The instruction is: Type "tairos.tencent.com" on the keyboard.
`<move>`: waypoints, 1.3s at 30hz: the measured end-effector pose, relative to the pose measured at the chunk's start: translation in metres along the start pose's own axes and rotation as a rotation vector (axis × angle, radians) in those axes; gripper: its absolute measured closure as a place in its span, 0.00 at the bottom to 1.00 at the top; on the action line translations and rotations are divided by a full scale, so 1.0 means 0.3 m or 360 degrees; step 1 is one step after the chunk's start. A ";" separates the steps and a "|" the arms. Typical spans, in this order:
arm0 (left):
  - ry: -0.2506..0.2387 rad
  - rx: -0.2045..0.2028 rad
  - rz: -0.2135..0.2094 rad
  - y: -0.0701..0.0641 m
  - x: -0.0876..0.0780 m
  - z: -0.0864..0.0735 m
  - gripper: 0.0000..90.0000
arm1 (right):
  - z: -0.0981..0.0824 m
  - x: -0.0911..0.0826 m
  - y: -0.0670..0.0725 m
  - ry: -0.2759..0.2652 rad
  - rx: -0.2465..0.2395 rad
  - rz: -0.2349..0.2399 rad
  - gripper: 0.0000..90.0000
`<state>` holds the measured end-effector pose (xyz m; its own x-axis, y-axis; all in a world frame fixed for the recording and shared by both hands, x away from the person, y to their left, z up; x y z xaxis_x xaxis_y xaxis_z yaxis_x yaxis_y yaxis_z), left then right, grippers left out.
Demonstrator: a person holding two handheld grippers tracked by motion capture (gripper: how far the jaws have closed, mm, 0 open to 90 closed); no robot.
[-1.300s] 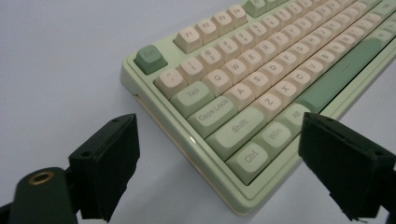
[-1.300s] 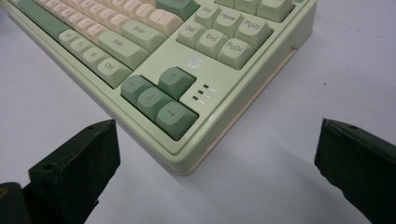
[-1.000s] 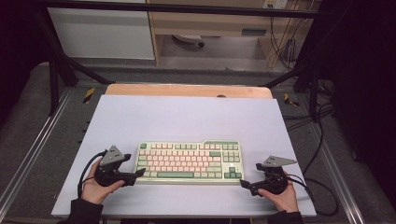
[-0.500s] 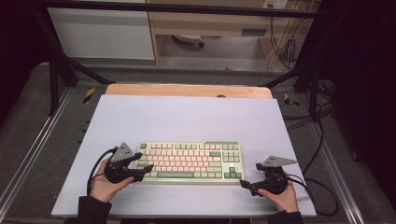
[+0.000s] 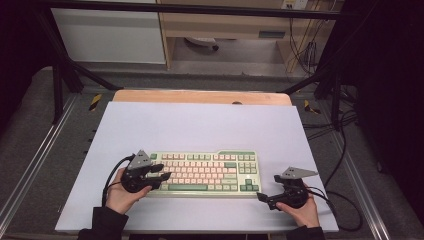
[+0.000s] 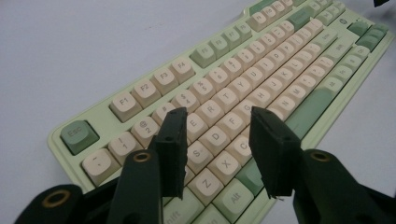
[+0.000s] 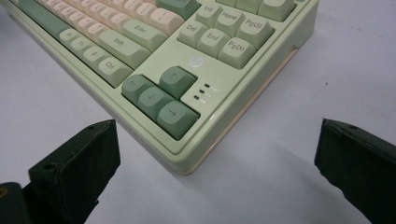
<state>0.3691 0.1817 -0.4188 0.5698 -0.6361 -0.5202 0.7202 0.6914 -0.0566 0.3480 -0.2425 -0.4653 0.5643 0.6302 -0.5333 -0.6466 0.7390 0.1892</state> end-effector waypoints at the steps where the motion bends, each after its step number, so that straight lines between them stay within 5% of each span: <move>1: 0.0003 0.0001 -0.0004 -0.001 0.004 0.003 0.66 | 0.000 0.000 0.000 -0.0003 0.0000 -0.0001 0.01; 17: 0.0047 0.0055 -0.0028 -0.049 0.082 0.047 0.89 | 0.000 -0.001 -0.002 -0.0003 -0.0011 0.0001 0.01; 28: 0.0072 0.0029 -0.0033 -0.055 0.135 0.056 1.00 | 0.000 0.000 0.001 -0.0003 0.0001 0.0004 0.01; 39: 0.0098 0.0048 -0.0016 -0.061 0.190 0.056 1.00 | 0.000 -0.001 0.000 -0.0002 -0.0001 0.0005 0.01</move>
<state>0.3951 0.1269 -0.4331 0.5380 -0.6199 -0.5712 0.7377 0.6741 -0.0368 0.3478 -0.2425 -0.4652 0.5627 0.6328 -0.5319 -0.6487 0.7369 0.1902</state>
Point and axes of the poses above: each handheld gripper's, and its own axes: x roughly forward along the jaws, z roughly out of its top, y roughly to its left, the point moved 3 cm from there along x, roughly forward along the jaws, and after that the axes turned 7 degrees about -y, right-handed, at the moved point
